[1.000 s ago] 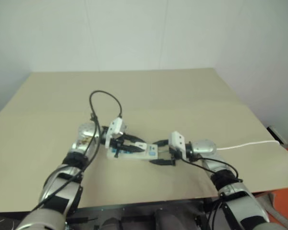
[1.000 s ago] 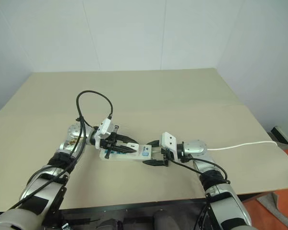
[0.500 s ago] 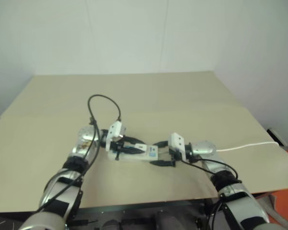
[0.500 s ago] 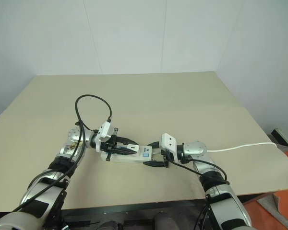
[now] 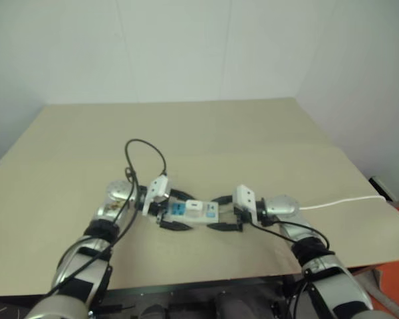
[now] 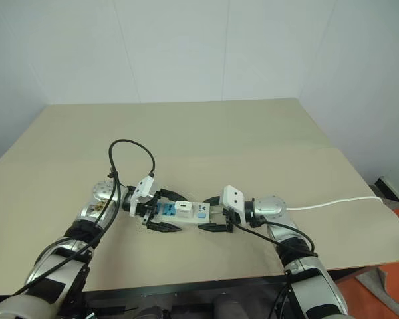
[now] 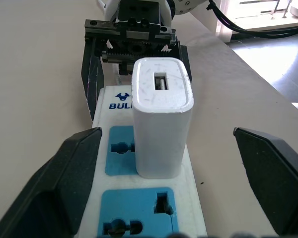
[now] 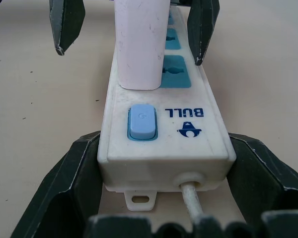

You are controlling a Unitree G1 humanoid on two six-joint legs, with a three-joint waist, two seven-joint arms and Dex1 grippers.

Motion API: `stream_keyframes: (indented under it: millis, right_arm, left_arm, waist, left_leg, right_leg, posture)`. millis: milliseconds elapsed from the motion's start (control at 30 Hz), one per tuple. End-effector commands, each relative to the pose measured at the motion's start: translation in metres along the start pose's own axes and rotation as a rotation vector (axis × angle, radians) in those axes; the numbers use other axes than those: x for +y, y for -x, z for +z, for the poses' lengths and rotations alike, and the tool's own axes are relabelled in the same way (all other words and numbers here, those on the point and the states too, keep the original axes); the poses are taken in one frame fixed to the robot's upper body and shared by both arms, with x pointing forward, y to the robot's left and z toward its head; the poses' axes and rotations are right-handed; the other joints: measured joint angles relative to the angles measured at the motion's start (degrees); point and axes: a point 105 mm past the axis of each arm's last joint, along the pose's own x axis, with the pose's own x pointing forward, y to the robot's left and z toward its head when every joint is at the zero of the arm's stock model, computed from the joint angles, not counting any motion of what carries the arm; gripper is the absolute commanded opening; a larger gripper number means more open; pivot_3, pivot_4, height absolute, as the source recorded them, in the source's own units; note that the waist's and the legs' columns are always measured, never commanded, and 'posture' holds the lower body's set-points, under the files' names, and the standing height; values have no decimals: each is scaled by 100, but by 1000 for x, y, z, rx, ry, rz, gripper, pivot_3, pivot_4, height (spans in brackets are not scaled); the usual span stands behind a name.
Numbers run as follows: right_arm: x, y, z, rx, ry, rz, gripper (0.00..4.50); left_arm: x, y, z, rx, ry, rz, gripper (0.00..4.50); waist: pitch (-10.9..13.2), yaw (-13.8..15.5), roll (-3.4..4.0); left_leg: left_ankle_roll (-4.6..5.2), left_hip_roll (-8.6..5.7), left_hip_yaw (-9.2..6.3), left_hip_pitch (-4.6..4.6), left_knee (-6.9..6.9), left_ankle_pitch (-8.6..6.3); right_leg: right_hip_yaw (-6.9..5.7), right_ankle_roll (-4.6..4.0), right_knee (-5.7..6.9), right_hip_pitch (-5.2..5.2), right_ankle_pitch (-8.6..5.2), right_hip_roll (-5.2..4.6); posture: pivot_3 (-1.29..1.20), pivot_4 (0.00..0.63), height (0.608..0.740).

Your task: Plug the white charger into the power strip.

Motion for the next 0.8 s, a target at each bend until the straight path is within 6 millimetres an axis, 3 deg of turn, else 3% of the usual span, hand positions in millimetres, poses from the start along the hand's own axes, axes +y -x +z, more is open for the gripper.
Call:
stream_keyframes:
  millis: [33, 233, 333, 433, 533, 633, 800]
  right_arm:
    - [20, -4, -26, 102, -46, 78, 3396]
    - [15, -4, -24, 99, -93, 66, 3396]
    - [15, 0, -21, 90, -83, 83, 4448]
    - [9, 5, -15, 63, -71, 49, 4448]
    - [3, 19, -8, 46, -15, 2, 4448]
    - [1, 50, 4, 53, 69, -57, 4448]
    - [11, 120, 34, 72, 135, -128, 4448]
  left_arm:
    - [-1, 12, -1, 35, -8, 7, 4482]
    - [4, 42, 19, 40, -4, 70, 4482]
    - [7, 69, 41, -29, -24, 150, 4500]
    - [5, 90, 49, -34, -16, 211, 4500]
    - [-4, 104, 45, 28, -40, 233, 4500]
    - [-15, 120, 40, 57, -25, 276, 4500]
    - [-39, 144, 32, 106, 14, 359, 4500]
  waist:
    - [1, -1, -1]
    - [11, -11, -8]
    - [21, 3, -11]
    - [26, 8, -12]
    - [37, 22, -6]
    - [58, 148, 5]
    - [110, 322, 20]
  left_leg:
    - [0, 0, 0, 0, -1, 0]
    - [0, 1, 1, -28, -2, 0]
    - [1, 3, 1, -63, -1, 1]
    - [1, 8, -2, -91, -1, 1]
    - [1, 7, 0, -100, -2, 1]
    - [1, -1, 3, -126, -3, 1]
    - [1, -10, 11, -221, 6, 1]
  right_leg:
    - [1, 0, 0, -1, 0, 0]
    - [5, 4, 4, -39, 2, 1]
    - [2, 24, 7, -71, 15, 1]
    - [-6, 31, 6, -92, 20, 3]
    - [-5, 30, 1, -100, 19, 2]
    - [-7, 30, 0, -124, 18, -11]
    - [-19, 36, -6, -210, 15, -36]
  posture:
    - [0, 150, 740]
    - [0, 150, 740]
    - [0, 150, 740]
    - [0, 150, 740]
    - [0, 150, 740]
    - [0, 150, 740]
    - [0, 150, 740]
